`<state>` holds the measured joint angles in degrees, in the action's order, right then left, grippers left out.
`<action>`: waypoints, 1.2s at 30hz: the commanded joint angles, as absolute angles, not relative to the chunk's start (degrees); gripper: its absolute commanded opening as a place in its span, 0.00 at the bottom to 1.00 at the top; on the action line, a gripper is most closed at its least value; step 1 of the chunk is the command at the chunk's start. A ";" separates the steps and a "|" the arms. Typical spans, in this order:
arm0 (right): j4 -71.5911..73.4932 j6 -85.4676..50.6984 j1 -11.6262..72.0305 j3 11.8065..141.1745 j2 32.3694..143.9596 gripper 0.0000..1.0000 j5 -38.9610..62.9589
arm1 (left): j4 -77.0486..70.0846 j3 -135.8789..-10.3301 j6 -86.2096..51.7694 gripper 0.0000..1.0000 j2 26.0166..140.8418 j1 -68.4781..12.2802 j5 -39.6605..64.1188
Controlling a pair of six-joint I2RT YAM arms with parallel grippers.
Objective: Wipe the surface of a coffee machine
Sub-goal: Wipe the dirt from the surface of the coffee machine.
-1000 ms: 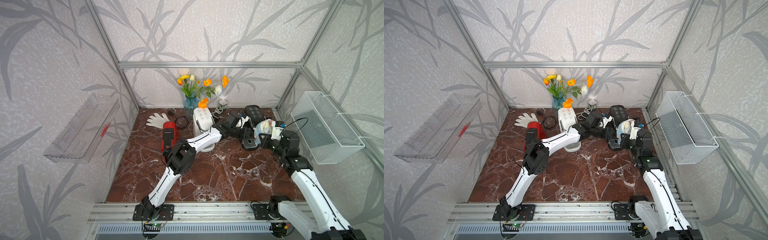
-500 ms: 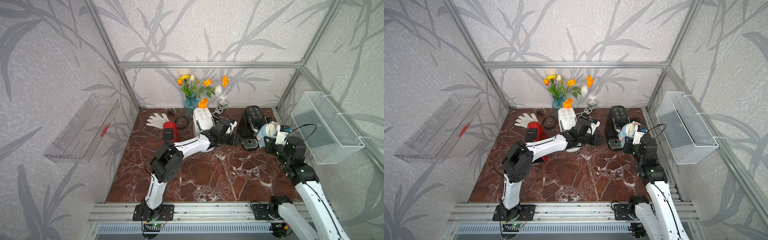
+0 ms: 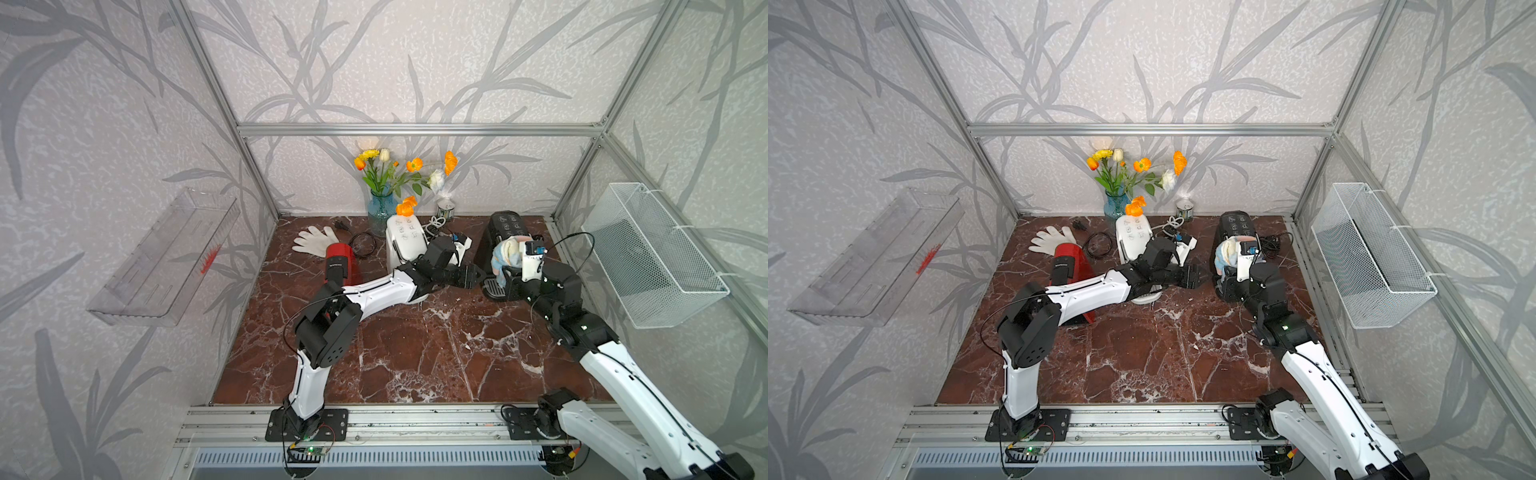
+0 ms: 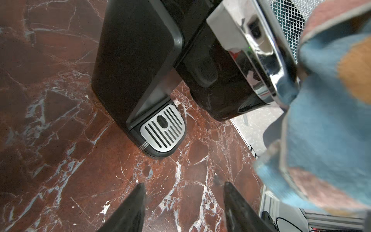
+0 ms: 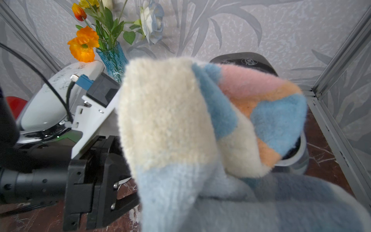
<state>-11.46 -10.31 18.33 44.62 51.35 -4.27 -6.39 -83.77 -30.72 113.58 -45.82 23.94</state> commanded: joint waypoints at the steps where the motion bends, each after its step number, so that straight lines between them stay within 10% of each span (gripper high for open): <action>1: -6.09 -9.13 18.54 43.85 54.12 0.00 -8.45 | -9.12 -82.49 -31.82 0.61 112.86 -45.60 24.36; 36: -7.92 -9.97 17.84 39.62 47.99 0.00 -10.04 | -6.39 -83.93 -30.99 0.61 114.01 -45.49 25.05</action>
<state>-8.29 -10.66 18.04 36.82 49.34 -10.33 -7.22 -83.11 -31.53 113.60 -45.67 24.29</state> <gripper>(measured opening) 0.159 0.605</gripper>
